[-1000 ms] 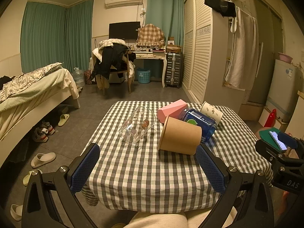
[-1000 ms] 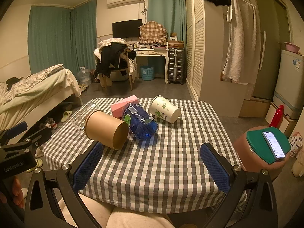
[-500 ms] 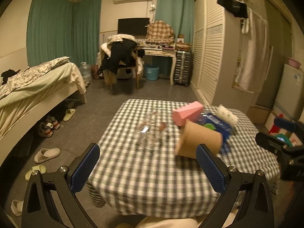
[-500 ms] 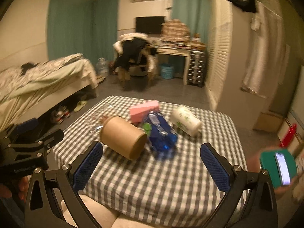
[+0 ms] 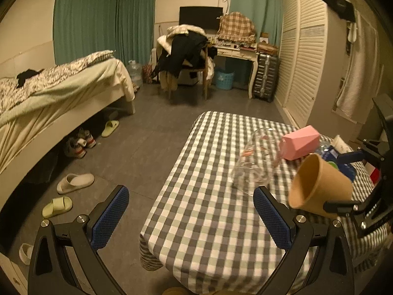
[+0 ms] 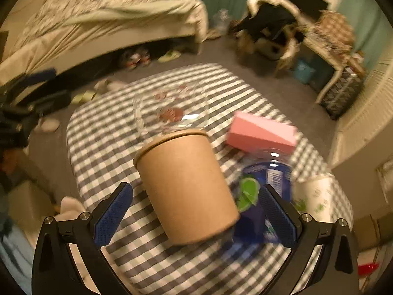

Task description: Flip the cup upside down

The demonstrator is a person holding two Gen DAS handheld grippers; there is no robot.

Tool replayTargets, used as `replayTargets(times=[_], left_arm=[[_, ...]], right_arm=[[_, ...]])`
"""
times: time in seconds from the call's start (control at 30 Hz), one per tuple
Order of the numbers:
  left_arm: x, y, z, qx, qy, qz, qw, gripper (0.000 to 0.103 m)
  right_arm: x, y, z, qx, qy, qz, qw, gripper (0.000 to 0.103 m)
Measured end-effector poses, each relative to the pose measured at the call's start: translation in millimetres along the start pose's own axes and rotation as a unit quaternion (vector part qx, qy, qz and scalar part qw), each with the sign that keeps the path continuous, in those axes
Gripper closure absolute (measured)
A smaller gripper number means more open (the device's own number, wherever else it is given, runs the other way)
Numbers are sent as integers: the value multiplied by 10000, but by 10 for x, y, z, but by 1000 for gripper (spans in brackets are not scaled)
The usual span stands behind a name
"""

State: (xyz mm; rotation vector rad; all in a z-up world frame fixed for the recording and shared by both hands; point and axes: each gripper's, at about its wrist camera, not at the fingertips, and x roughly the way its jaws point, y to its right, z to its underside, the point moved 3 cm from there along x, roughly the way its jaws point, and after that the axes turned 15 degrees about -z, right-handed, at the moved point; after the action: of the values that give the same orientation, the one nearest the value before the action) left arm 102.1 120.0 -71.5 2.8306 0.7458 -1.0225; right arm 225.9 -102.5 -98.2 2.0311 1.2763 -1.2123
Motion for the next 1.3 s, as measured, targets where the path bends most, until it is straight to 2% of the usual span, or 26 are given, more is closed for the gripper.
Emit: replayTargets(times=[0.1, 0.17, 0.23, 0.27, 0.4, 0.7, 0.8, 0.97, 1.1, 1.3], left_arm=[[115, 40, -3, 9, -91, -11, 10000, 0], [164, 80, -5, 43, -135, -7, 9999, 0], [189, 108, -9, 74, -164, 7, 9998, 0], [210, 111, -11, 73, -167, 15, 9998, 0], [189, 120, -33, 66, -153, 11, 9999, 0], [-96, 78, -9, 31, 15, 77, 10000, 0], [-134, 114, 36, 71, 4, 121, 9999, 0], [-185, 119, 74, 117, 14, 231, 9997, 0], [-233, 126, 67, 166, 53, 334, 9993, 0], [-404, 206, 75, 309, 201, 520, 9980, 0]], right_arm=[[165, -30, -34, -167, -203, -146, 9995, 1], [296, -27, -54, -230, -322, -233, 9989, 7], [385, -6, -55, -298, -422, -76, 9986, 9], [412, 1, -55, -343, -458, -9, 9984, 13], [374, 15, -40, -273, -358, -189, 9988, 14], [258, -362, 196, -625, -483, -238, 9966, 15], [235, -423, 251, -682, -414, -89, 9968, 14], [196, -404, 236, -428, -271, -7, 9987, 13], [-57, -382, 243, -176, 72, -110, 9998, 11], [-376, -337, 353, 140, 345, 207, 9991, 8]])
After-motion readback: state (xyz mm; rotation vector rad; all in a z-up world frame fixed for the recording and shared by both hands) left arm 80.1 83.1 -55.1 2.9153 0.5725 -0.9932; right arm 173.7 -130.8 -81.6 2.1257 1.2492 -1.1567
